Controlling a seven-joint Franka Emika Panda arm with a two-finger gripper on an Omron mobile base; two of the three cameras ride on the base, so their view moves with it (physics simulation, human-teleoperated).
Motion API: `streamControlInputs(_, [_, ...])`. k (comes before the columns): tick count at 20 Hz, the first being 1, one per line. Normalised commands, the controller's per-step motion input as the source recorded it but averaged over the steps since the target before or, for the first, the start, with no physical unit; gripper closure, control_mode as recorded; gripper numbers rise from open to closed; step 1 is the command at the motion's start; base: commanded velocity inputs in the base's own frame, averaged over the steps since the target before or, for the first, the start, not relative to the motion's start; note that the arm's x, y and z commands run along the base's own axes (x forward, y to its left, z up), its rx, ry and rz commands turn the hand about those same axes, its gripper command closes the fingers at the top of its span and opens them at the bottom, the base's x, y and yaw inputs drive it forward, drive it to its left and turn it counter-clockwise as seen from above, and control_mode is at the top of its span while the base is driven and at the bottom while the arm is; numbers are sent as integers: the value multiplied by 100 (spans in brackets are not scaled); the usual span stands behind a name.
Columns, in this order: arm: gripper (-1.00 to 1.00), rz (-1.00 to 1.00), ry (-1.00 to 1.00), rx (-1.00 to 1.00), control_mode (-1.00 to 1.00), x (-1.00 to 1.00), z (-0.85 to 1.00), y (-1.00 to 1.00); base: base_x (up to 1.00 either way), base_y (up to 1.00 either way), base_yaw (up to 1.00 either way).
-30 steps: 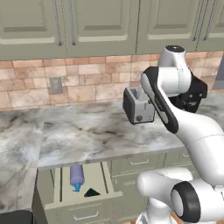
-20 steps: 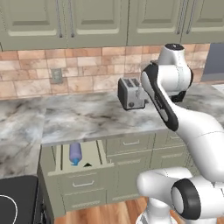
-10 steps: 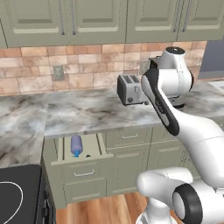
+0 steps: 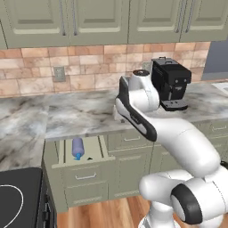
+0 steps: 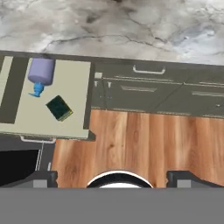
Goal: Restock the sink supplies by placing the sponge and soap dispenser on the counter and next to the sink. Make sure the soap dispenser is upright.
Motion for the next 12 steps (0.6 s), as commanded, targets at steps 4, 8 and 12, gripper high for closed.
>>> streamControlInputs(4, [-100,0,4,0,-100,-6,-89,98,0,0,0])
streamControlInputs(8, [-100,0,6,0,-100,-3,-76,83,0,0,0])
streamControlInputs(12, [-100,-1,10,0,-100,1,-66,92,0,0,0])
